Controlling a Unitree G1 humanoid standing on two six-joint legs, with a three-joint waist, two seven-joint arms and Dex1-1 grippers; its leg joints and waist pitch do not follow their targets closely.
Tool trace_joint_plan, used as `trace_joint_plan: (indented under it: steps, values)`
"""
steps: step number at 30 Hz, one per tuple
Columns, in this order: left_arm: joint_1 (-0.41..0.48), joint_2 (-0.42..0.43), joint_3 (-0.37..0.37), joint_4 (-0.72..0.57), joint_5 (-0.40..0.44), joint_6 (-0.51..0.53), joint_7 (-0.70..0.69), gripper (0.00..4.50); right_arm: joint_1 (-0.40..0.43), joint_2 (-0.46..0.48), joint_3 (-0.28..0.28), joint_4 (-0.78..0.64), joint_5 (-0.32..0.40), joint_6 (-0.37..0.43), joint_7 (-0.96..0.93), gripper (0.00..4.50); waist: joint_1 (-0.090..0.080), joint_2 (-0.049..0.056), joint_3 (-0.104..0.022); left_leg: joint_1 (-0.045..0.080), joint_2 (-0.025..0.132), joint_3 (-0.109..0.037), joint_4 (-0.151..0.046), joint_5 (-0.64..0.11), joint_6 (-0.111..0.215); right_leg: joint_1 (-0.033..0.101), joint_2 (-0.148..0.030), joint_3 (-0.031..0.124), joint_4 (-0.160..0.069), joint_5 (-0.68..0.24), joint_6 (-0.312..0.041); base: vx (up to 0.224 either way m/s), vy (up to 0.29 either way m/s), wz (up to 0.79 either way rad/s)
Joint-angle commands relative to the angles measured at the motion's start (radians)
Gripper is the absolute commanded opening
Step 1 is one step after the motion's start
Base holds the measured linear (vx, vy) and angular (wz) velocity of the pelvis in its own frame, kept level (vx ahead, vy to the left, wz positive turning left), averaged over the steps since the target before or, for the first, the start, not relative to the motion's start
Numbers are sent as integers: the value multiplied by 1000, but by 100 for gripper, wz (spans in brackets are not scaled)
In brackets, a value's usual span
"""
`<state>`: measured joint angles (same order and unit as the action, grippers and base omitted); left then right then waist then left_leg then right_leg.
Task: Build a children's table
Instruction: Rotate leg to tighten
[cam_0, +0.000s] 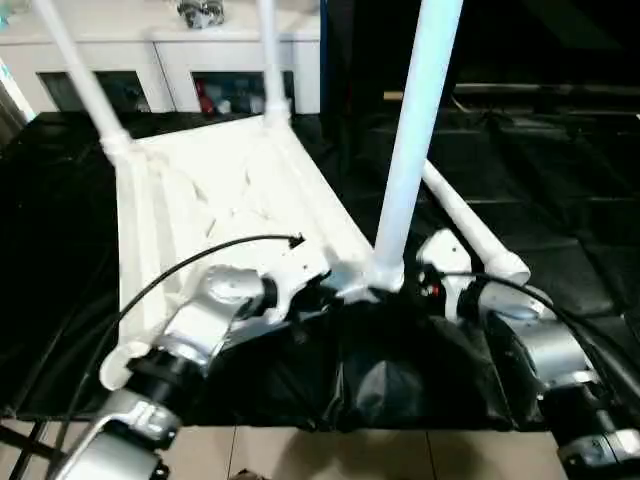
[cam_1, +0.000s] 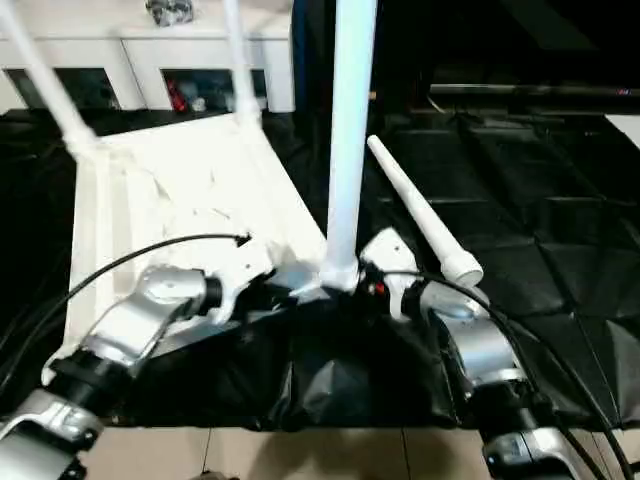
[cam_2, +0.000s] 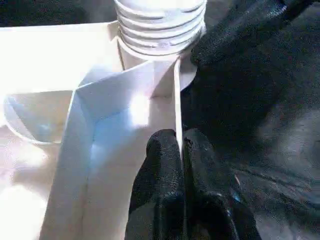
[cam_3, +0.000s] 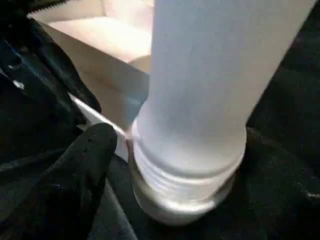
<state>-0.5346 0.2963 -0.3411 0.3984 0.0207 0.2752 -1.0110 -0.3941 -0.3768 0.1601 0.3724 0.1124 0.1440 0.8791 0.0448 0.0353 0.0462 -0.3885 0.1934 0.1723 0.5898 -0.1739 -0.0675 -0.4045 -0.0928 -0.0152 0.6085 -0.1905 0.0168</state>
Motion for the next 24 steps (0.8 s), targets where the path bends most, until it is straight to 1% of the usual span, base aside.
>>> trace_joint_plan:
  steps: [1,2,3,4,5,6,7,9,11,14,16,20,24]
  values:
    - [-3,3,-32,-60,-38,-40,-80,0,-4,-11,13,-22,6,-5,31,401,-1,-10,-62,15,21,2,-71,-233,56,43,-25,13,-73,-159,-237,0,0,0]
    - [-3,4,-32,-60,-38,-40,-81,0,-4,-11,14,-22,6,-5,32,401,-2,-10,-62,15,21,3,-71,-234,56,42,-24,13,-73,-154,-239,0,0,0]
    - [-3,8,-36,-62,-35,-38,-88,0,-5,-13,17,-22,4,-6,35,401,0,-11,-63,18,21,4,-69,-229,57,41,-23,14,-72,-141,-242,0,0,0]
    - [-2,11,-38,-62,-32,-36,-91,0,-7,-12,20,-20,2,-7,36,401,5,-9,-63,18,22,4,-69,-217,58,42,-24,14,-70,-127,-244,0,0,0]
    - [-2,16,-40,-62,-29,-30,-97,0,-6,-15,23,-23,2,-3,40,401,6,-10,-64,18,22,4,-69,-211,58,43,-23,14,-69,-120,-244,0,0,0]
    - [-2,17,-41,-62,-28,-28,-99,0,-6,-16,24,-24,2,-2,42,401,8,-9,-63,18,22,4,-69,-212,57,43,-24,14,-69,-118,-244,0,0,0]
    - [-2,21,-41,-60,-27,-31,-102,0,-5,-20,27,-30,0,6,49,386,9,-10,-63,17,21,5,-69,-212,56,44,-24,14,-68,-118,-244,0,0,0]
    - [-2,23,-41,-58,-25,-36,-103,0,-4,-25,31,-33,-5,10,55,386,9,-11,-63,17,20,4,-69,-213,54,45,-24,14,-69,-123,-241,0,0,0]
    - [-2,25,-39,-56,-24,-40,-106,0,-3,-28,35,-36,-6,18,64,358,9,-11,-63,17,20,4,-68,-209,54,46,-24,14,-68,-121,-239,0,0,0]
    - [-1,32,-40,-56,-27,-42,-114,0,-2,-29,36,-37,-5,22,74,338,9,-11,-64,16,20,4,-67,-200,57,46,-24,14,-67,-109,-240,0,0,0]
    - [0,33,-40,-55,-27,-42,-116,0,-1,-29,35,-39,-4,23,75,315,9,-11,-65,16,20,4,-66,-193,59,46,-24,13,-66,-102,-244,0,0,0]
    - [0,33,-42,-51,-27,-42,-117,0,0,-26,33,-40,8,31,80,284,9,-11,-65,16,19,5,-65,-193,60,47,-24,13,-66,-98,-247,0,0,0]
    - [2,32,-44,-47,-25,-42,-113,0,7,-9,20,-38,32,46,81,276,10,-11,-65,17,20,5,-65,-193,60,47,-24,13,-65,-99,-248,0,0,0]
